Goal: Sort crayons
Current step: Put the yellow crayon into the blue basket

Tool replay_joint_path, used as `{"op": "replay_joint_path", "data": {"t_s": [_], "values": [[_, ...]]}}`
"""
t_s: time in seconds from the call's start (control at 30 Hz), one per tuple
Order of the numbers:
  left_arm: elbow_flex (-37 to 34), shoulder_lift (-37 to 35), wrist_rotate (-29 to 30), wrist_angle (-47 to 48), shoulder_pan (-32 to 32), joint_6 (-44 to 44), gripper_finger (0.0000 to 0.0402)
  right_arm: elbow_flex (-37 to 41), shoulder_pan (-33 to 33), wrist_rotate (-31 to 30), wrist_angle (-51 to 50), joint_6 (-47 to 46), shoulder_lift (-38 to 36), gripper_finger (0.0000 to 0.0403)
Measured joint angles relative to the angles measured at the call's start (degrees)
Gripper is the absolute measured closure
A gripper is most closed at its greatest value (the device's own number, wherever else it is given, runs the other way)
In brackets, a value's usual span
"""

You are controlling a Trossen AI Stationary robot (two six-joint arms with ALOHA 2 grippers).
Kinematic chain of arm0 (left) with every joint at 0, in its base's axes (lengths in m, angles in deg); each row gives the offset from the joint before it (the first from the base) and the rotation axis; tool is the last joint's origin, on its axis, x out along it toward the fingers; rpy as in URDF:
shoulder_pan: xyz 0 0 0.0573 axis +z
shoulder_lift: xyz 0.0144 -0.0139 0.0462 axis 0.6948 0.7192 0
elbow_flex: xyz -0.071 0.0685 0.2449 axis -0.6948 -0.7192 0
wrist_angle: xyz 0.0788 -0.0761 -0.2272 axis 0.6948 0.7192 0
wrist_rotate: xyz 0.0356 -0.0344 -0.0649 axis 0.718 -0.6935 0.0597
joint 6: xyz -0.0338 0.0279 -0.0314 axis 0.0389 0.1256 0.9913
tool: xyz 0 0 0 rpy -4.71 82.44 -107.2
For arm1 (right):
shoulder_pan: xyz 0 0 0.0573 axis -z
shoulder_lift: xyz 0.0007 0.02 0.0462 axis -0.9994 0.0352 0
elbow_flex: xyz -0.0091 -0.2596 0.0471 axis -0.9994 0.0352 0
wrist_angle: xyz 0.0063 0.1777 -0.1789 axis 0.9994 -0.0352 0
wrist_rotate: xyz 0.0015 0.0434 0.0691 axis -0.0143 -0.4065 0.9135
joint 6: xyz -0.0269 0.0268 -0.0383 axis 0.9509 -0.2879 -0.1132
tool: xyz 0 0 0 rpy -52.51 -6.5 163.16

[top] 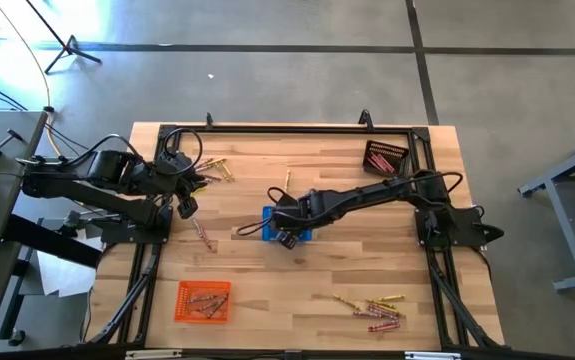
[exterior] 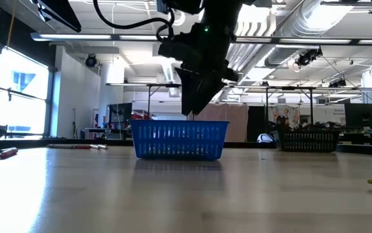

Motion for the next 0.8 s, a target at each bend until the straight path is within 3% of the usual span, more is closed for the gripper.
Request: {"op": "replay_joint_path", "data": {"t_s": [0.27, 0.43, 0.67, 0.8], "values": [[-0.02, 0.00, 0.04, -0.02, 0.00, 0.02, 0.0341, -9.55, 3.17, -7.03, -10.76, 0.99, -0.09, 0.0286], [-0.02, 0.00, 0.09, -0.02, 0.00, 0.05, 0.0341, -13.35, 7.93, -2.94, -10.46, -4.71, -0.11, 0.0287], [-0.02, 0.00, 0.30, -0.05, -0.01, -0.01, 0.0341, -10.18, 15.38, -0.46, -8.12, -15.87, 0.93, 0.0287], [-0.02, 0.00, 0.42, -0.02, -0.02, -0.50, 0.0341, -9.65, 17.31, 1.15, -1.92, -15.43, 3.90, 0.0287]]}}
